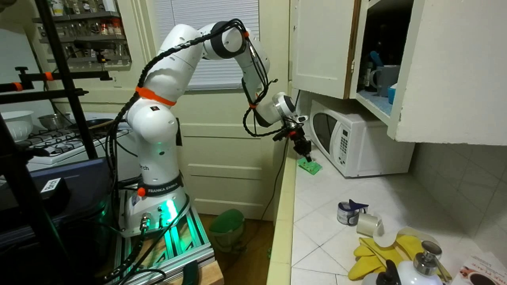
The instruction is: Put the green object in the open cabinet
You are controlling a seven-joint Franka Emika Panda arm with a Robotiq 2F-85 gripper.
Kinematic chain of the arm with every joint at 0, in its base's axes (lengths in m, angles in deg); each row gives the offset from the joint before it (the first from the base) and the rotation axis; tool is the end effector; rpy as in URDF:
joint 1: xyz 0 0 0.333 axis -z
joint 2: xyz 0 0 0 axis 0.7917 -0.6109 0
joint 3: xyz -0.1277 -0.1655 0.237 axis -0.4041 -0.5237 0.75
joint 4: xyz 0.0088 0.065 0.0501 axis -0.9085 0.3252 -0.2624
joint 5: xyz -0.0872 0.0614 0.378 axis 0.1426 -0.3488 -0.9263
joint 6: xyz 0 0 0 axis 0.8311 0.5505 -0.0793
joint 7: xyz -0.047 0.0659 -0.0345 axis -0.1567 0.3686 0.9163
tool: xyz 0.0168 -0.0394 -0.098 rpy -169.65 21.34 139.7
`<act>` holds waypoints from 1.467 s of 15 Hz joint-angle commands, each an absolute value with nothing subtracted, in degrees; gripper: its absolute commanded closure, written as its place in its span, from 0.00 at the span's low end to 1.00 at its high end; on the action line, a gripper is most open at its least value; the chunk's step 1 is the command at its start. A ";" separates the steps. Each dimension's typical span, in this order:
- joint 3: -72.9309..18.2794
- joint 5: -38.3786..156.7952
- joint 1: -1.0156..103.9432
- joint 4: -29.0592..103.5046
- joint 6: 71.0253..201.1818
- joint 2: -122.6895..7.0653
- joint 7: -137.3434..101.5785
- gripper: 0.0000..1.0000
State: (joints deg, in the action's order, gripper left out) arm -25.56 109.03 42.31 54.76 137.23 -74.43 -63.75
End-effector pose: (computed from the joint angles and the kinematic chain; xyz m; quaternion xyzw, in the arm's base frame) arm 0.6109 0.0755 0.1817 0.9524 -0.0072 0.0933 0.2900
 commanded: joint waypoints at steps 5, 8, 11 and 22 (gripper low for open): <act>-23.49 100.98 44.41 73.84 138.03 -52.89 -62.42 1.00; -23.23 92.70 47.27 82.82 142.12 -44.27 -57.68 1.00; -25.04 86.63 50.08 92.55 150.31 -34.73 -55.57 1.00; -23.01 83.93 70.64 101.47 152.09 -0.75 -57.18 1.00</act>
